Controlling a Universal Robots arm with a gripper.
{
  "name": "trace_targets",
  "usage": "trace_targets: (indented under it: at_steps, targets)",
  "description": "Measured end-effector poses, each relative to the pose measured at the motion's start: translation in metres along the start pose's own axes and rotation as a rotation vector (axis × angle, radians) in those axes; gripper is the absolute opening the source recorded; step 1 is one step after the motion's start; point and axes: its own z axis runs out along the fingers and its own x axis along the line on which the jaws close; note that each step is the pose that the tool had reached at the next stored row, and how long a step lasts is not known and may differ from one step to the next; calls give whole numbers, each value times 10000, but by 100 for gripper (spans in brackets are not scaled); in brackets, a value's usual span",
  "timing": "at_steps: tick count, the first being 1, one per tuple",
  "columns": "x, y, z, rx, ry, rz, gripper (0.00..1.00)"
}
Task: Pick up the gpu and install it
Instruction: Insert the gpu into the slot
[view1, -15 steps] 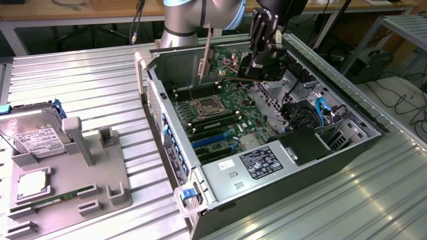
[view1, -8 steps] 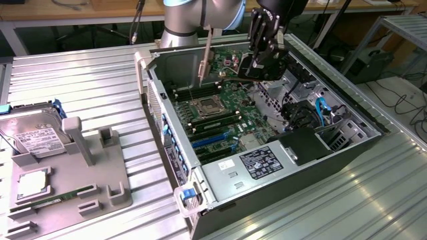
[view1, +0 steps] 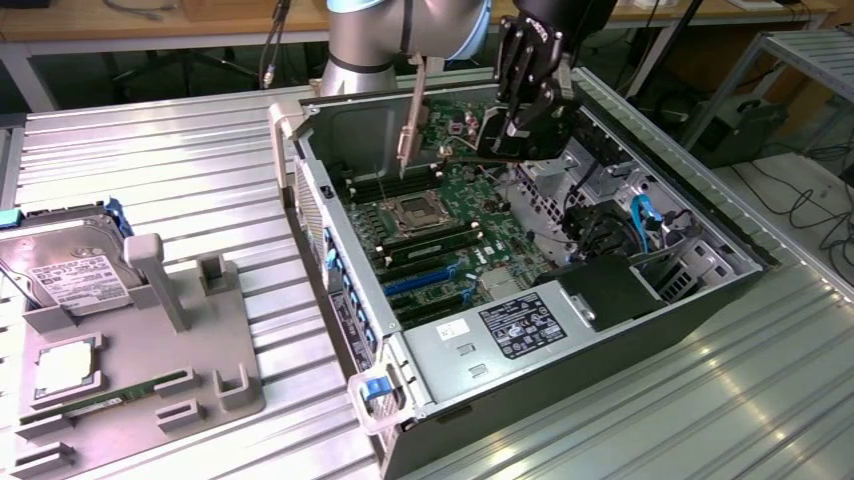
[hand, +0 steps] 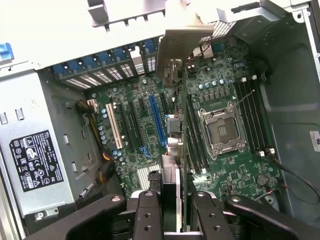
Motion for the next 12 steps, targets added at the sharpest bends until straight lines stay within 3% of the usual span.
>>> trace_targets:
  at_steps: [12]
  targets:
    - [0, 0, -1, -5, 53, -893, 28]
